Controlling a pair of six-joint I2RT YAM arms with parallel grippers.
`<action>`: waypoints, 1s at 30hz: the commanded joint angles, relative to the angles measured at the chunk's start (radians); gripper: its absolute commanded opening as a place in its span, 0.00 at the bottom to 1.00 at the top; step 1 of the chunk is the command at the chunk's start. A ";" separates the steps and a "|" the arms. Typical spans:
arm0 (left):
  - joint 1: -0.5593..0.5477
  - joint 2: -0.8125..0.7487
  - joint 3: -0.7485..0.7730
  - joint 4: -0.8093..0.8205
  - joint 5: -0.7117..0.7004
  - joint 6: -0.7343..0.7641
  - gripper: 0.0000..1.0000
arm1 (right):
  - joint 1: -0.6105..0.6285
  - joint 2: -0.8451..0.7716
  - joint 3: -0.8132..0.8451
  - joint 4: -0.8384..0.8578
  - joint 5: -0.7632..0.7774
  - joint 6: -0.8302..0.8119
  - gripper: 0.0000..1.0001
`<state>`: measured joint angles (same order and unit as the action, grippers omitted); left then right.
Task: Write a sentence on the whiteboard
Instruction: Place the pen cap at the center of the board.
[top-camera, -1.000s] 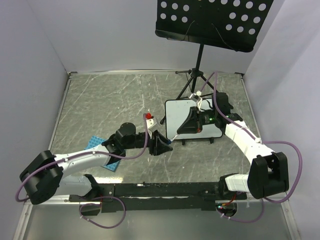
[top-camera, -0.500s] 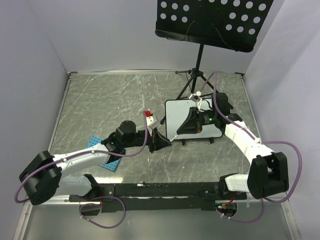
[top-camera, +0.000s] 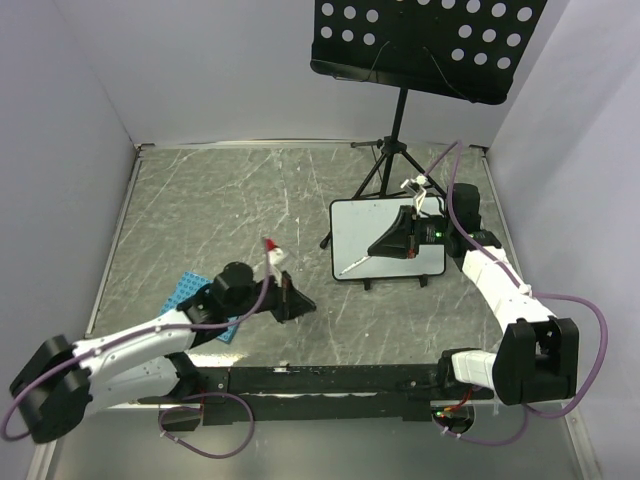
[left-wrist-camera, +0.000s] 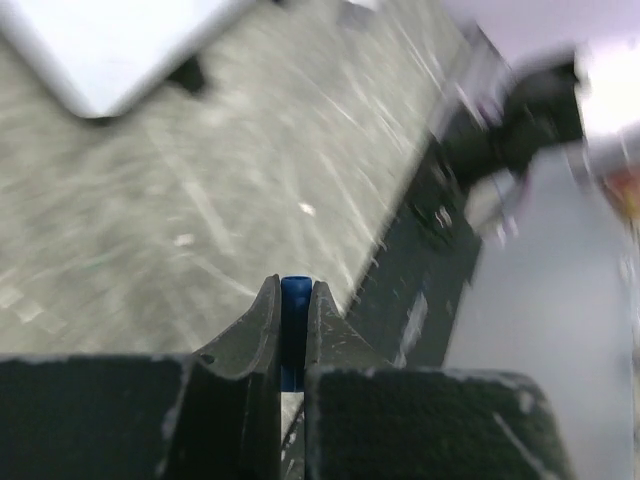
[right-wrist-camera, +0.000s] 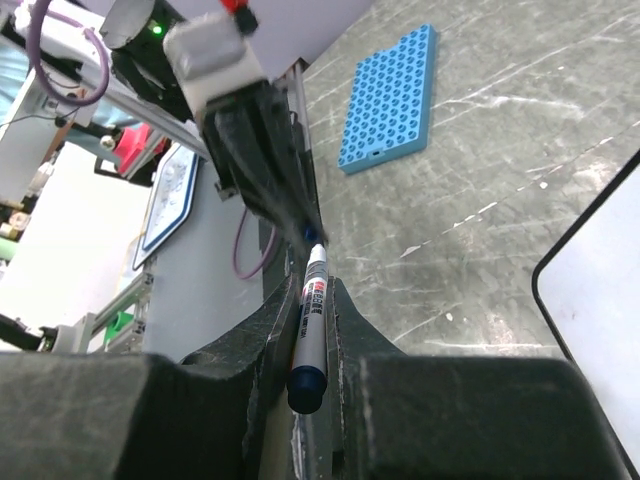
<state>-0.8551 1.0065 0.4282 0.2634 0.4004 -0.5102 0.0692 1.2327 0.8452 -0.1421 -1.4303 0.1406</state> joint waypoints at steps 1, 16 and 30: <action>0.054 -0.146 -0.101 -0.013 -0.385 -0.280 0.01 | -0.002 -0.021 -0.008 0.032 0.014 -0.018 0.00; 0.177 0.176 0.079 -0.475 -0.690 -0.471 0.09 | 0.007 0.007 0.000 0.001 0.027 -0.052 0.00; 0.177 0.215 0.118 -0.501 -0.738 -0.481 0.38 | 0.007 0.016 0.000 0.003 0.013 -0.044 0.00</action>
<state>-0.6785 1.2297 0.5053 -0.2176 -0.2996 -0.9863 0.0696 1.2457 0.8448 -0.1509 -1.3956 0.1139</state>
